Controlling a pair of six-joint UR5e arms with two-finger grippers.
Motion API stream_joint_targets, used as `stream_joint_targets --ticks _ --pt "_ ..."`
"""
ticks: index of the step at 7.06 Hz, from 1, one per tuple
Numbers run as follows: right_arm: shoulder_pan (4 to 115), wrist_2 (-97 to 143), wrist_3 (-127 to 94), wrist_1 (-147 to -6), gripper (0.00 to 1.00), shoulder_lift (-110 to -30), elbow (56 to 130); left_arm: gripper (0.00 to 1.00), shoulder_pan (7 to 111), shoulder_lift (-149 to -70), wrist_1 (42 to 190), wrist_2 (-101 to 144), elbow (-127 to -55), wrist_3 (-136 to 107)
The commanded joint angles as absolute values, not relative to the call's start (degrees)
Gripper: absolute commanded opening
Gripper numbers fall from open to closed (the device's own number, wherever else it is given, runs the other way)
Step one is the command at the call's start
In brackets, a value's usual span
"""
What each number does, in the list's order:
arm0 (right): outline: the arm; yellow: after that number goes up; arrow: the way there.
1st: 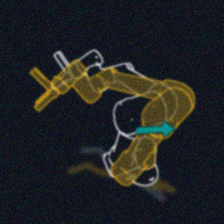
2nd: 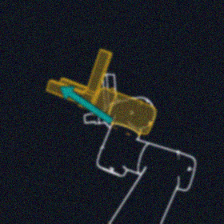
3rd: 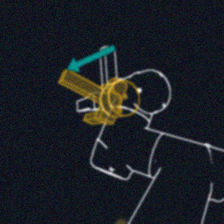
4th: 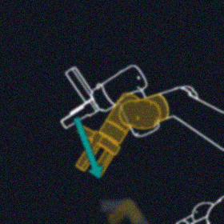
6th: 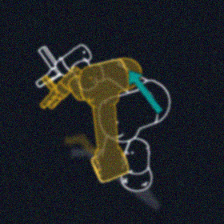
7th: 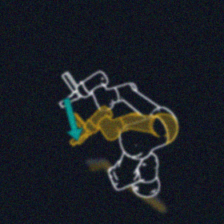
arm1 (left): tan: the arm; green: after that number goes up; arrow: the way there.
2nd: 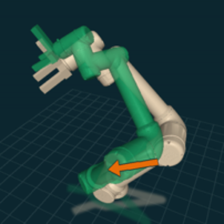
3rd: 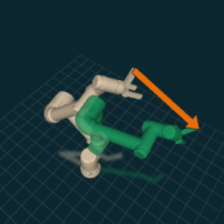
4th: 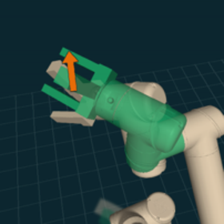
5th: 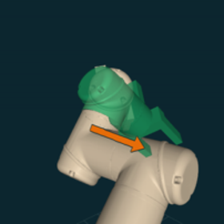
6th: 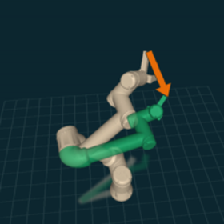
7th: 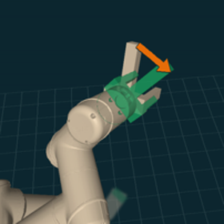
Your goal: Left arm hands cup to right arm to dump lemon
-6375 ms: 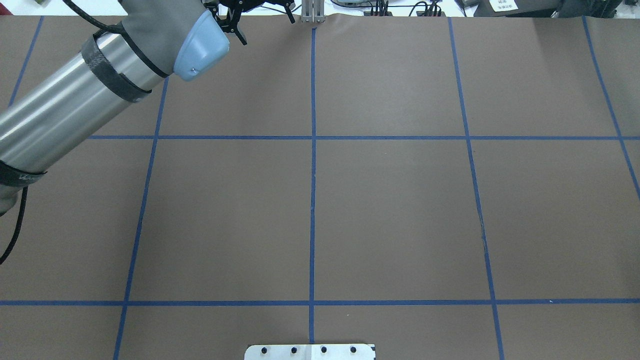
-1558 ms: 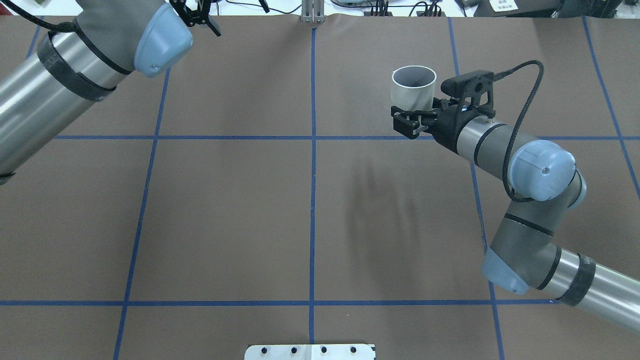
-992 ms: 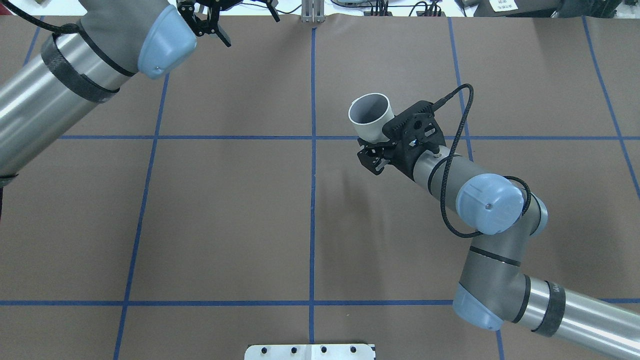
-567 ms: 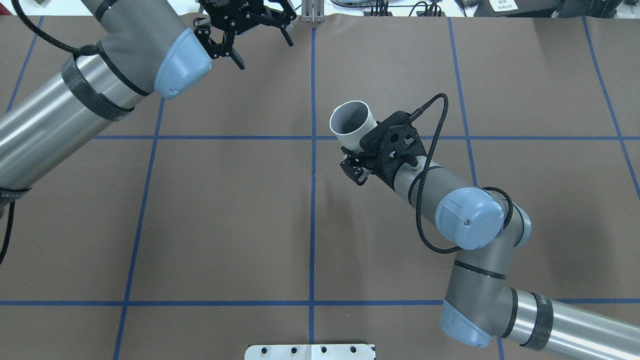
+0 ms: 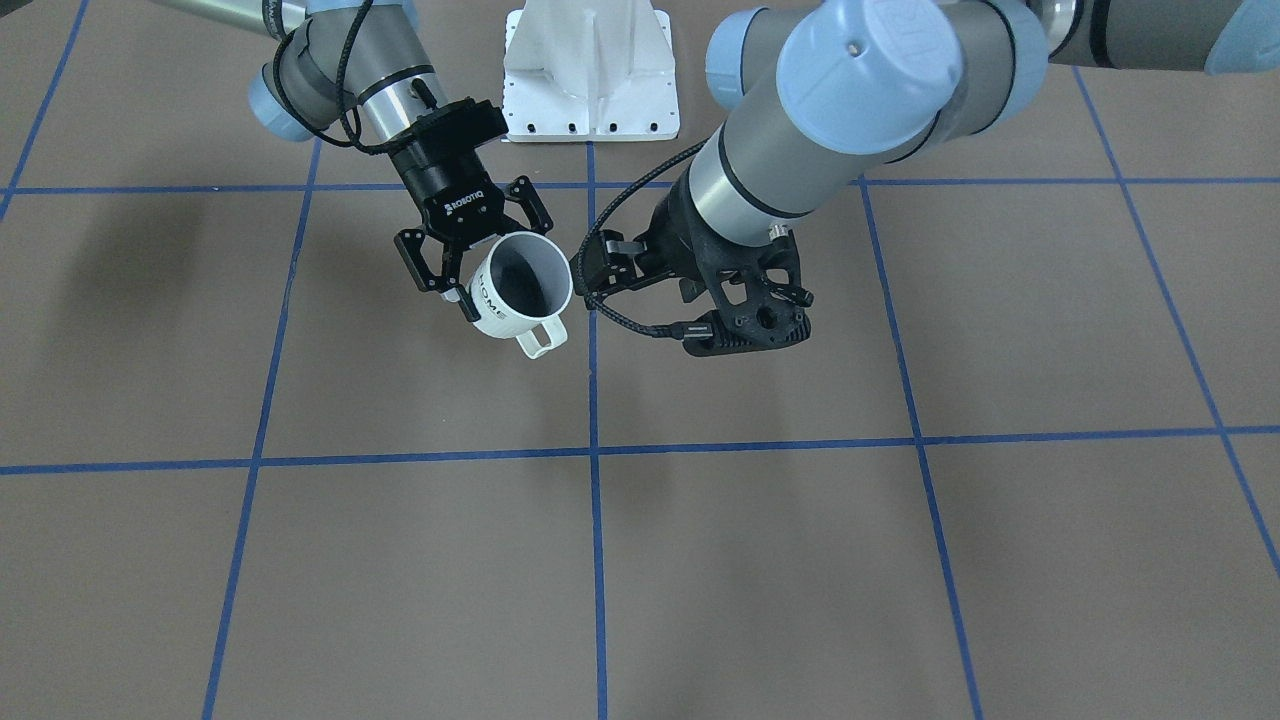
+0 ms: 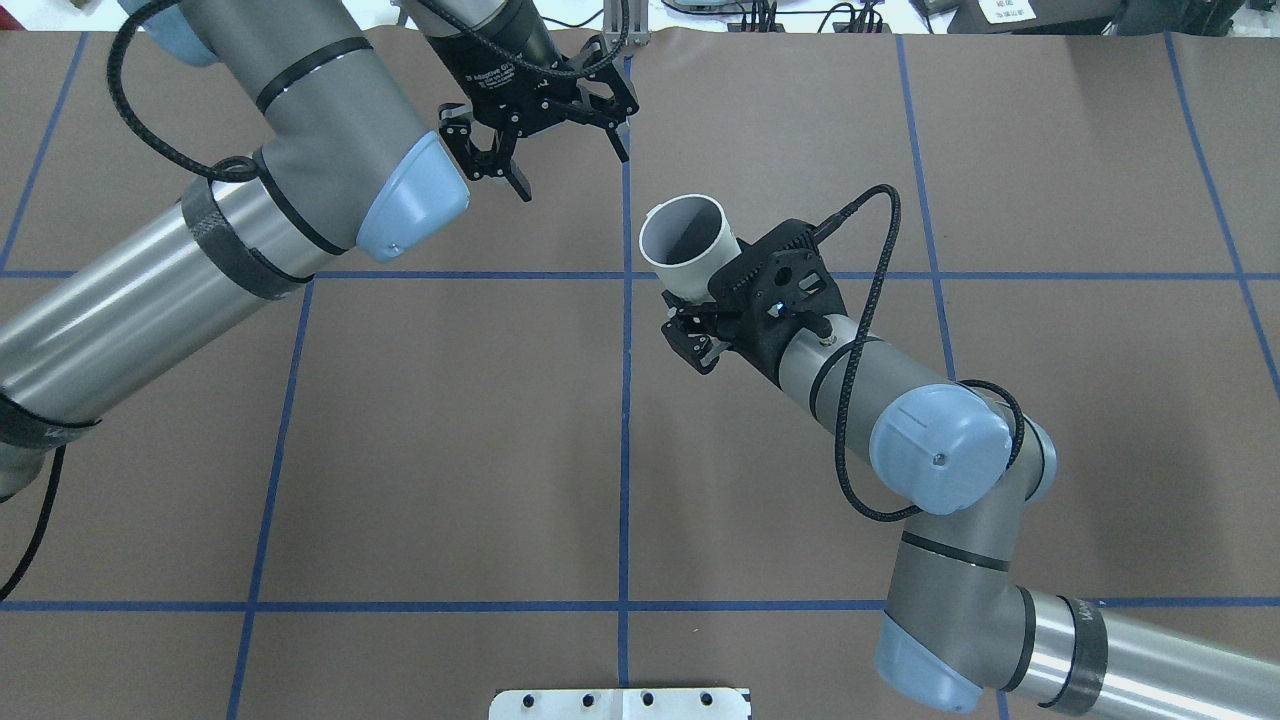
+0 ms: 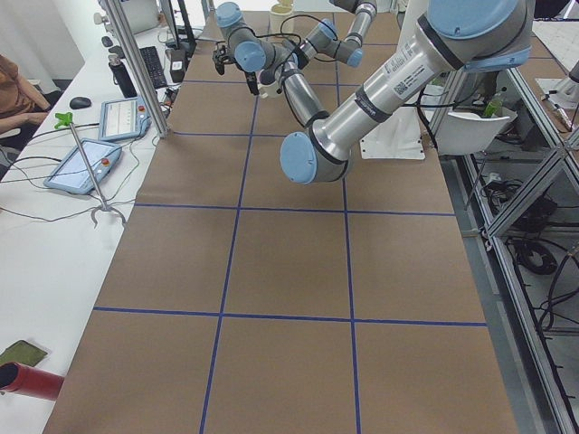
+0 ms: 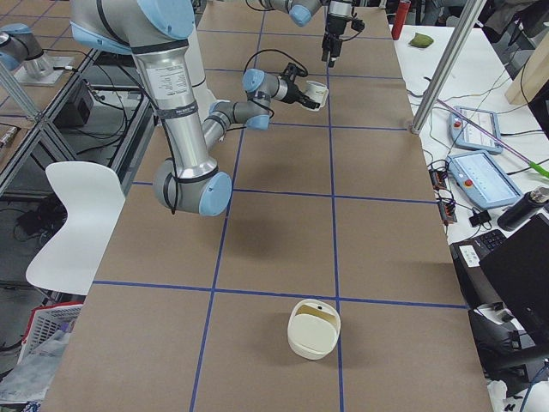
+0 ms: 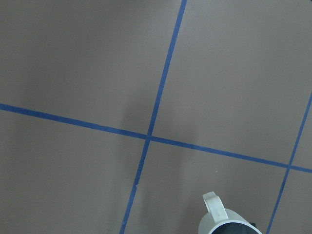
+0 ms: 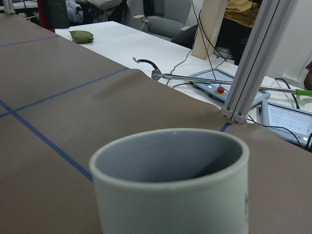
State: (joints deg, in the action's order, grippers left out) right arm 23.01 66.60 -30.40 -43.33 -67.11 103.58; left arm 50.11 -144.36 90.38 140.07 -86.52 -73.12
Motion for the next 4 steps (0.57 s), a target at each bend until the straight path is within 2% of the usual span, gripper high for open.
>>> stream_joint_targets --ticks 1,3,4 --pt "22.94 66.62 -30.50 -43.16 0.06 -66.97 103.54 1.00 48.44 -144.32 92.27 140.10 -86.57 -73.21" --pt "22.94 66.71 -30.59 -43.07 0.06 -66.89 103.62 0.86 47.73 -144.40 92.46 140.01 -86.57 -73.21" --pt "22.94 66.80 -30.67 -43.15 0.06 -66.10 103.62 0.84 46.94 -144.32 92.90 140.01 -86.49 -73.21"
